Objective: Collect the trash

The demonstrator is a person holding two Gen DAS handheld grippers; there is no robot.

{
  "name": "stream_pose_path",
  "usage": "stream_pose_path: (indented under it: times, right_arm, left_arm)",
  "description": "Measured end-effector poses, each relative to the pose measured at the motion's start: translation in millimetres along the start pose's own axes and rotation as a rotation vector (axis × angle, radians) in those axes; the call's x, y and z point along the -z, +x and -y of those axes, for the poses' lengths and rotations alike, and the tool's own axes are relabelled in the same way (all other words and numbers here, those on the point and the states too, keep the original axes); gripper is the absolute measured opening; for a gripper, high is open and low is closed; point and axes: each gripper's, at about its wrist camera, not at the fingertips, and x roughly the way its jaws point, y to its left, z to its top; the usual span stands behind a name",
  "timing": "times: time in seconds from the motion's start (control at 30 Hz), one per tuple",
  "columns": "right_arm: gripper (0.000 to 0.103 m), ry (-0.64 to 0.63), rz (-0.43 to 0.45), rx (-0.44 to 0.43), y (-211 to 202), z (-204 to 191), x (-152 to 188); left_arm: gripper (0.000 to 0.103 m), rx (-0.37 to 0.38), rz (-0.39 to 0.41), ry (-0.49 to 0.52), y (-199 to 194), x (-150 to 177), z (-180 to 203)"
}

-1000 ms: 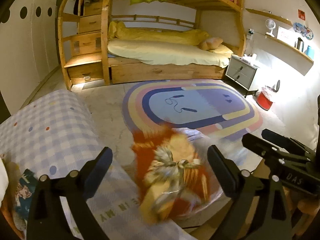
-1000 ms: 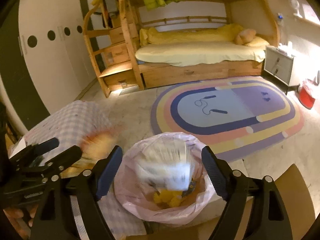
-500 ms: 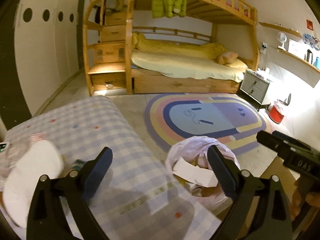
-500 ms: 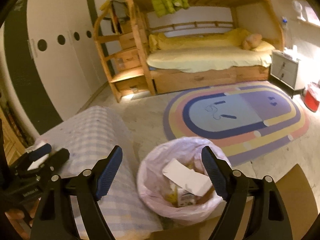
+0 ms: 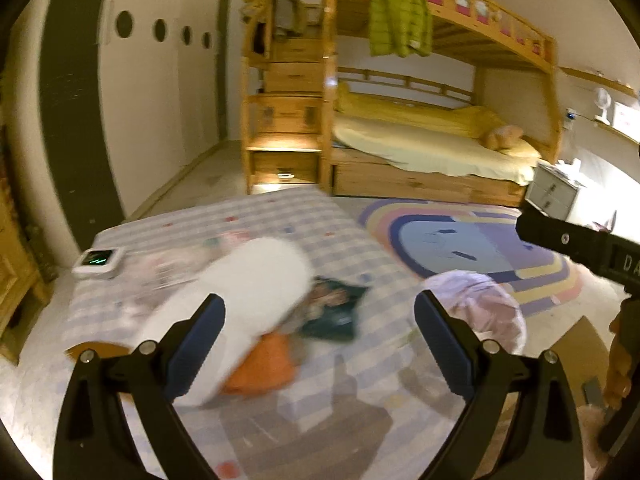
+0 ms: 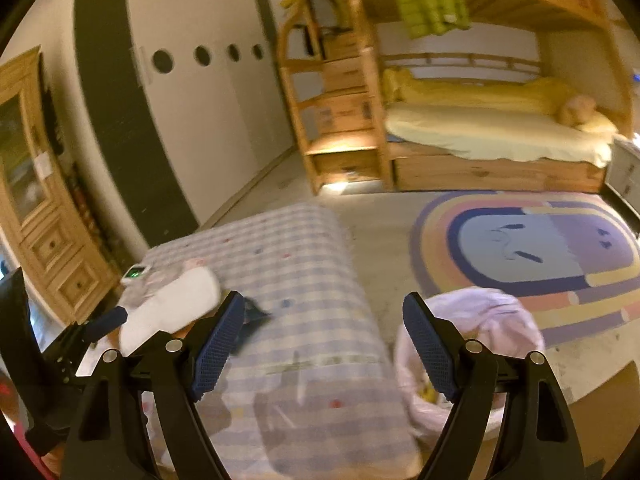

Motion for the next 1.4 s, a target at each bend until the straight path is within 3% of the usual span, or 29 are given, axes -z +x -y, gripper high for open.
stream_pose_path:
  times: [0.4,0.53,0.63,0.73,0.83,0.93,1.17,1.3,1.4]
  right_arm:
    - [0.079,-0.106,-0.082,-0.154,64.3,-81.1,-7.7]
    - [0.052,-0.147,-0.113,-0.153,86.1,-94.8,-2.4]
    - [0.047,-0.162,-0.152,-0.174,102.0,-101.4,-0.7]
    - [0.052,-0.168,-0.176,-0.193,115.1,-108.3,-0.7]
    - [0.076,-0.189,-0.182,-0.196,125.4,-118.5,-1.5]
    - [0.076,-0.233,-0.202,-0.179,138.5,-127.6,-0.3]
    - [0.076,-0.173,-0.304,-0.209,165.9,-127.9,3.8]
    - [0.063,-0.152,-0.302,-0.24,158.2,-125.1,4.2]
    - [0.039,-0.123,-0.27,-0.252,146.1,-121.9,4.2]
  left_arm:
    - [0.093,-0.203,-0.023,-0.113,-21.8,23.5,-99.0]
    - [0.093,-0.271,-0.057,-0.126,-17.0,27.8,-117.2]
    - [0.092,-0.291,-0.066,-0.144,-12.2,25.2,-124.8]
    - [0.092,-0.288,-0.081,-0.166,-4.9,21.9,-130.1]
    - [0.092,-0.302,-0.095,-0.162,3.2,17.8,-129.2]
    - [0.092,-0.304,-0.1,-0.162,6.8,14.3,-125.3]
    - [0.092,-0.335,-0.109,-0.148,8.8,16.2,-129.3]
    - [0.092,-0.347,-0.117,-0.161,5.9,19.8,-134.4]
    - [0.092,-0.351,-0.113,-0.174,-0.5,22.5,-137.7]
